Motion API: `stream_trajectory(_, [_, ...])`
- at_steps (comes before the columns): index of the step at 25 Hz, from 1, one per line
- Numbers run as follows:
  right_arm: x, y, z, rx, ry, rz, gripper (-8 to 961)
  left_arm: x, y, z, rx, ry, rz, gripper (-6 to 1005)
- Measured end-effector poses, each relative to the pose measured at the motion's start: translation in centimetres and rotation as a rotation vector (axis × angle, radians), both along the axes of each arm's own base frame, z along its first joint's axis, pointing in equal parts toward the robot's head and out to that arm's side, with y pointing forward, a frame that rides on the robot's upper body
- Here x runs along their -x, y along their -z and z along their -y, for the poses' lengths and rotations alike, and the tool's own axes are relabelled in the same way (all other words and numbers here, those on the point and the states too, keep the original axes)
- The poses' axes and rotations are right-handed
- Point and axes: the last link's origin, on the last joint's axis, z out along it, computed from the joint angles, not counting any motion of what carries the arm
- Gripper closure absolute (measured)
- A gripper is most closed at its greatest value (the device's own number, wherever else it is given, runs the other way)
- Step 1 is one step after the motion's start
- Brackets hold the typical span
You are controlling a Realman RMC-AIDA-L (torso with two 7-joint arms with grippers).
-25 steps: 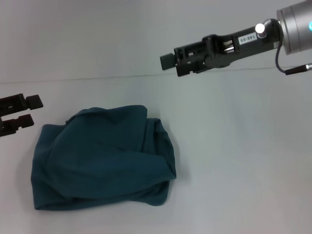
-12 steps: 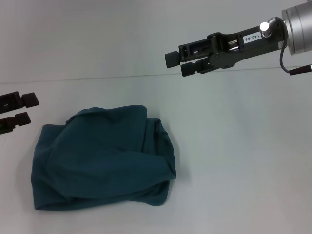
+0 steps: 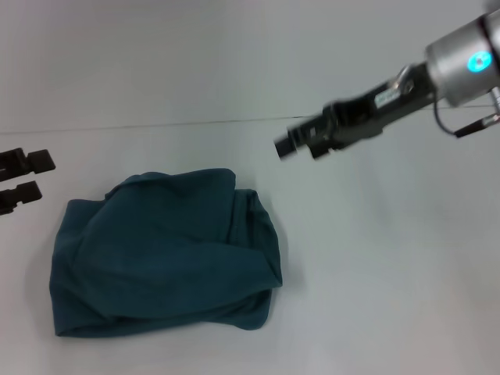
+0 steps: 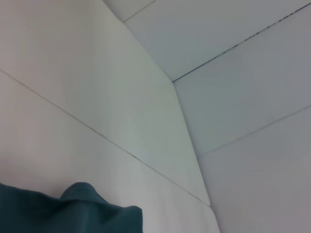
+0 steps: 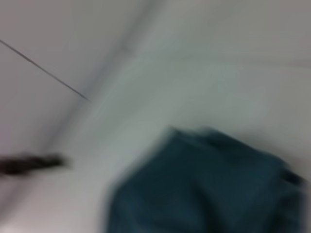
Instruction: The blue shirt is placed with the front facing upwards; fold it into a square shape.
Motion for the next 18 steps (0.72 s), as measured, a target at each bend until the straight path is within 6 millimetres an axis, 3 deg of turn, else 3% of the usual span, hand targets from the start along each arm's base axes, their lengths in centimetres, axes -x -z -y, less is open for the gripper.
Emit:
stream_trajectory(4, [0.4,2.8,-0.8,0.000,-0.038,0.139,149,0.3,-0.2,0.2,-0.009,-0.011,0.000,247])
stream_trajectory(10, [1.3,6.8,-1.1,0.015,-0.049,0.174,158,0.8,-0.5,0.6,-0.019,-0.026,0.005,247])
stream_trajectory(18, [0.2,10.9,-1.3,-0.044,0.052,0.184,170,0.7,-0.4,0.3,-0.023,-0.026,0.001,247])
